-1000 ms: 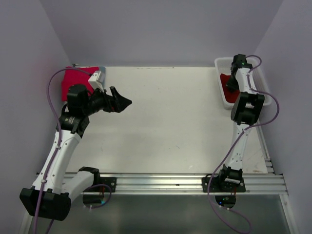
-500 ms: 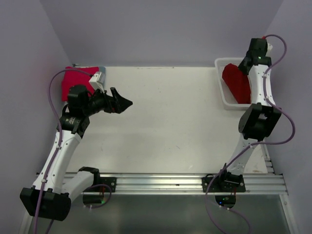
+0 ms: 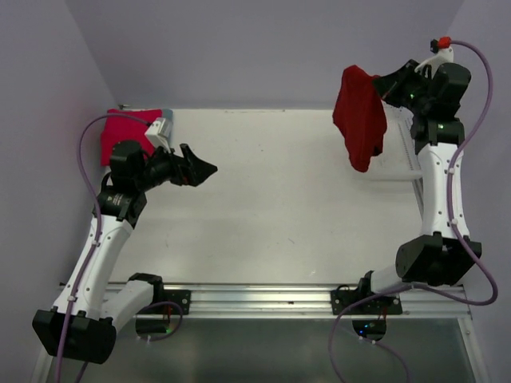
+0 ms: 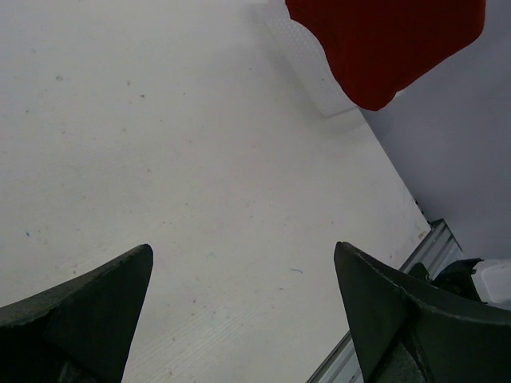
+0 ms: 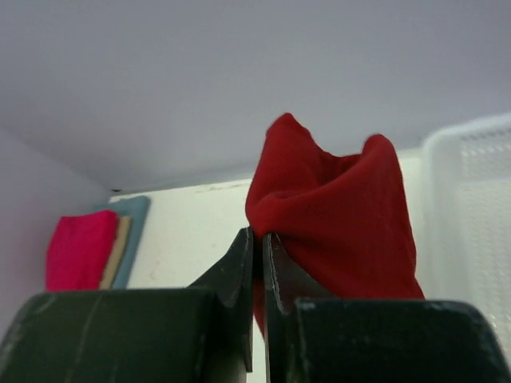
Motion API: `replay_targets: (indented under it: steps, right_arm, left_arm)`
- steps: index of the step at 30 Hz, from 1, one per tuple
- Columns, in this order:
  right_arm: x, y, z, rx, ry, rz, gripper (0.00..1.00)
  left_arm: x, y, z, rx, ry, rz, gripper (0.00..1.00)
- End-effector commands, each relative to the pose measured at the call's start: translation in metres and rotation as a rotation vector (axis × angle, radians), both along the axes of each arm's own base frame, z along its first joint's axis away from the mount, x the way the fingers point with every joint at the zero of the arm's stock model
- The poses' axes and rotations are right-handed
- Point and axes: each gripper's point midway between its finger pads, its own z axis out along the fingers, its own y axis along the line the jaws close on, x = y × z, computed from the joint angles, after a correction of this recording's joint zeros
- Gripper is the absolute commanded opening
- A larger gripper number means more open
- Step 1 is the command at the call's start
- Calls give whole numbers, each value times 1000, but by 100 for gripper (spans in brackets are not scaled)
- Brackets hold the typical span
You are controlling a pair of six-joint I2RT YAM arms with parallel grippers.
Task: Fold and stack the t-shirts
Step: Move the tshirt to the center of the board
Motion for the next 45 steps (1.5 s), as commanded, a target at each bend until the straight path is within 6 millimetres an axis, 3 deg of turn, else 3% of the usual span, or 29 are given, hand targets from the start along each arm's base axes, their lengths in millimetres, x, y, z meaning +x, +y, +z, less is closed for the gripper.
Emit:
replay_targets:
  steps: [1,5,7,10,13,22,30,35,39,42,43,45]
  right_arm:
    - [-52,60,93,15,-287,304,0]
    - [-91,110,105,23,-312,518,0]
    - [-107,123,105,25,-309,569,0]
    - [-117,143,86,49,-269,639,0]
    - [-116,148,65,41,-186,618,0]
    - [-115,118,41,-69,-91,396,0]
    - [-117,81,43,-143,-77,168,0]
    - [-115,74,47,-142,-81,124,0]
    - [-115,98,39,-98,-46,251,0]
    - [-126,144,33,-58,-21,503,0]
    - [-146,171,40,-37,-36,669,0]
    - [-161,196,33,-23,-18,841,0]
  left_arm:
    - [-1,1,21,-23,-70,1,100]
    - [0,3,27,-19,-86,13,100]
    - [2,5,32,-16,-97,30,100]
    - [3,7,38,-15,-108,48,100]
    - [4,11,42,-7,-113,73,100]
    - [4,23,58,17,-146,151,100]
    - [5,25,59,16,-144,162,100]
    - [4,26,60,18,-144,170,100]
    - [4,26,60,19,-144,173,100]
    - [4,27,61,19,-147,174,100]
    - [4,27,60,18,-145,175,100]
    - [4,27,60,18,-146,176,100]
